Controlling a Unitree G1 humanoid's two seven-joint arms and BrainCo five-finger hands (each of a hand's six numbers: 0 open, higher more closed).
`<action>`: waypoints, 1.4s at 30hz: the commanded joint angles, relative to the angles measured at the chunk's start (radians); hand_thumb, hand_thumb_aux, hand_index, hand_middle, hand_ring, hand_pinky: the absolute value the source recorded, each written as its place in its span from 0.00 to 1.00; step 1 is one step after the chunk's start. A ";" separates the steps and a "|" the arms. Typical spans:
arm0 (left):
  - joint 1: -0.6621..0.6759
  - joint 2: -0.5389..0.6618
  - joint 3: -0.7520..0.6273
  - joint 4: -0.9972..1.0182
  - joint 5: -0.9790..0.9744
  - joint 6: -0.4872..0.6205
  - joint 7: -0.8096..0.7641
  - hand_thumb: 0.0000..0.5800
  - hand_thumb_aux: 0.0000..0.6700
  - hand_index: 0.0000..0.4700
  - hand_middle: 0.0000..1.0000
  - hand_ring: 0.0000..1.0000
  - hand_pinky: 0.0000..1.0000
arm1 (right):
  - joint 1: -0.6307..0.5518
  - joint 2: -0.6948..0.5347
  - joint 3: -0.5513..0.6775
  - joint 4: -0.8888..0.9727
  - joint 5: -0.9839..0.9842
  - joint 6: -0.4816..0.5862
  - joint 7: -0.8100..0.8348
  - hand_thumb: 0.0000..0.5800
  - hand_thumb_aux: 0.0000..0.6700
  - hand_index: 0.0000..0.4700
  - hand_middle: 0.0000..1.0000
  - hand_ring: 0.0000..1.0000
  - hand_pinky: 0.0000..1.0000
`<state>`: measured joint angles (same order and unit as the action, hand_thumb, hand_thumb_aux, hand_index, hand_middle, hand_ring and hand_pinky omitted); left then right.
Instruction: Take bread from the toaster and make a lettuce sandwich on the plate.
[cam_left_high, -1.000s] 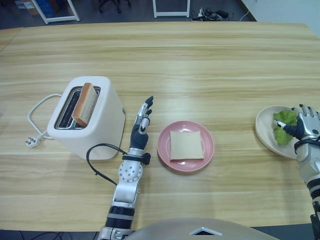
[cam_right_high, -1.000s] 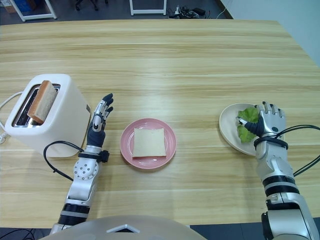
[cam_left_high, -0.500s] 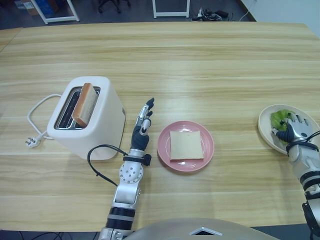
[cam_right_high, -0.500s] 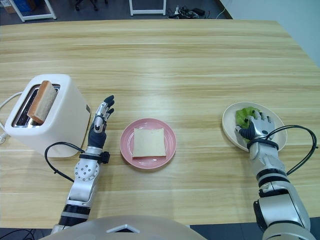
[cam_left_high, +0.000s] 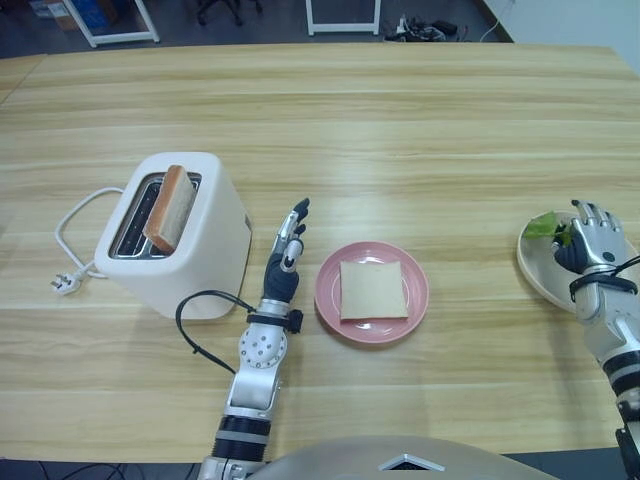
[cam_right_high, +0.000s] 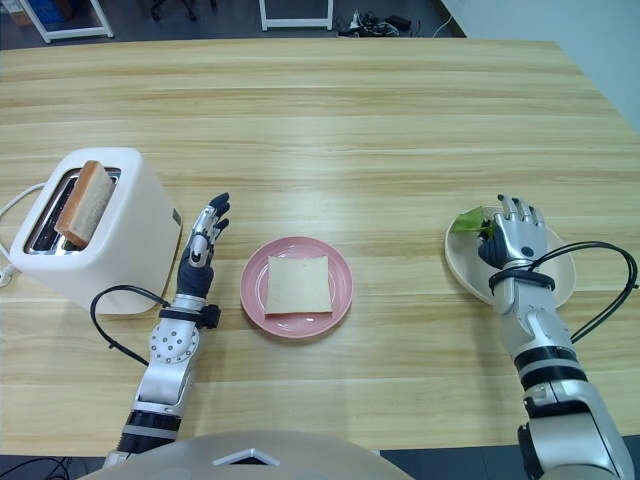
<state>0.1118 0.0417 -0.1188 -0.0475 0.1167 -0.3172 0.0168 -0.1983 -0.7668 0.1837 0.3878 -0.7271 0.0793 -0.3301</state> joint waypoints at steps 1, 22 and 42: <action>-0.004 -0.011 -0.003 0.013 0.006 0.007 0.003 0.00 0.00 0.00 0.00 0.00 0.00 | 0.023 0.080 -0.007 -0.297 0.072 -0.036 0.098 1.00 1.00 1.00 0.00 0.00 0.00; -0.097 -0.055 -0.021 0.108 0.008 -0.016 0.011 0.00 0.00 0.00 0.00 0.00 0.00 | 0.101 0.424 0.337 -0.407 -0.043 -0.099 0.278 1.00 1.00 1.00 0.00 0.00 0.00; -0.106 -0.043 0.016 0.134 0.003 -0.027 0.008 0.00 0.00 0.00 0.00 0.00 0.00 | 0.238 0.367 0.229 -0.563 0.099 -0.173 0.439 0.00 0.00 0.00 0.00 0.00 0.00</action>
<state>0.0020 -0.0100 -0.1087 0.0848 0.1171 -0.3486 0.0251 0.0255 -0.3937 0.4374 -0.1430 -0.6675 -0.0862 0.0838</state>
